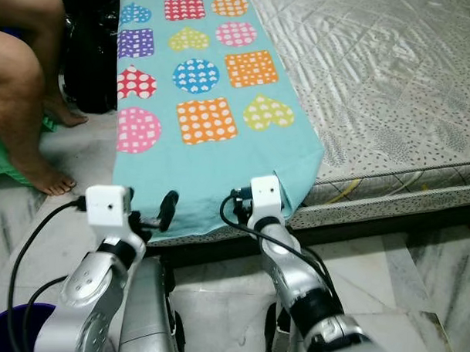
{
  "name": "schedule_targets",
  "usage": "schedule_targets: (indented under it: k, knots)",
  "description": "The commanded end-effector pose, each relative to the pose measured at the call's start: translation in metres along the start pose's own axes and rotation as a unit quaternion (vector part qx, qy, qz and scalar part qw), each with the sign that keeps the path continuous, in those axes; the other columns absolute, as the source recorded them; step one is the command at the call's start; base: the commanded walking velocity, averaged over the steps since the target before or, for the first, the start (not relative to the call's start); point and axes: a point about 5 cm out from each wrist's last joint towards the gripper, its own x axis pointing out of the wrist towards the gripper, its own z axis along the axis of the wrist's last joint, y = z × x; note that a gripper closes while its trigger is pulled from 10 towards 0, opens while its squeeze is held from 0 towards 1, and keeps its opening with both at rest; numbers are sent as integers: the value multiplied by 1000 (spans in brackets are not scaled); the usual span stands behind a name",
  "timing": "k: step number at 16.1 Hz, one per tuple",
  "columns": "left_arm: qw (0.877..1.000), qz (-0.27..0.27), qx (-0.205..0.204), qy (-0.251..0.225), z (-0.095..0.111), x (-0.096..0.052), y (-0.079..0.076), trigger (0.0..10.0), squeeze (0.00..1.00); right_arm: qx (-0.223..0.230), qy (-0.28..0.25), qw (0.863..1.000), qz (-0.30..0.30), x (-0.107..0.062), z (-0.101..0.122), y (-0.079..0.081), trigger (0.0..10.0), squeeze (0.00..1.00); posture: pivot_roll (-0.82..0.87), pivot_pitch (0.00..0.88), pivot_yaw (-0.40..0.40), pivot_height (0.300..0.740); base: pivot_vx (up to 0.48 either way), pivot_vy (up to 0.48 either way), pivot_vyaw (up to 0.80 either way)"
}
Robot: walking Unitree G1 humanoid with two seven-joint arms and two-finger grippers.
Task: Clean up the room
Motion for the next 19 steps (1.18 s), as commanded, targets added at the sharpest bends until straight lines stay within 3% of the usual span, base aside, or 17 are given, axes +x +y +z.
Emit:
schedule_targets:
  k: [1,5,8,11,15,17,19]
  knots:
    - [1000,10,3,3,1,-6,2,10000,0,20,-33,999,35,5,28,48,10000,0,143,257,5,540,0,0,0]
    - [1000,12,-10,7,1,-12,-2,10000,0,20,-48,999,-3,15,39,33,10000,0,139,271,9,540,0,0,0]
    - [1000,11,-7,8,0,-6,-2,10000,0,20,-40,999,-24,17,32,17,10000,0,124,258,10,540,0,0,0]
    - [1000,6,-8,3,1,0,-2,10000,0,83,-71,994,0,19,44,7,10000,0,98,218,14,540,0,0,0]
    - [1000,-5,-11,-9,2,20,-2,10000,0,117,-151,980,55,4,58,-13,10000,0,27,151,33,540,0,0,0]
    - [1000,-9,-11,-10,0,30,-1,10000,0,119,-154,980,49,4,61,-20,10000,0,1,120,44,548,0,0,-506]
    - [1000,-17,-9,-17,0,36,-2,10000,0,125,-179,975,31,-8,68,-33,10000,0,-22,83,54,548,0,0,-550]
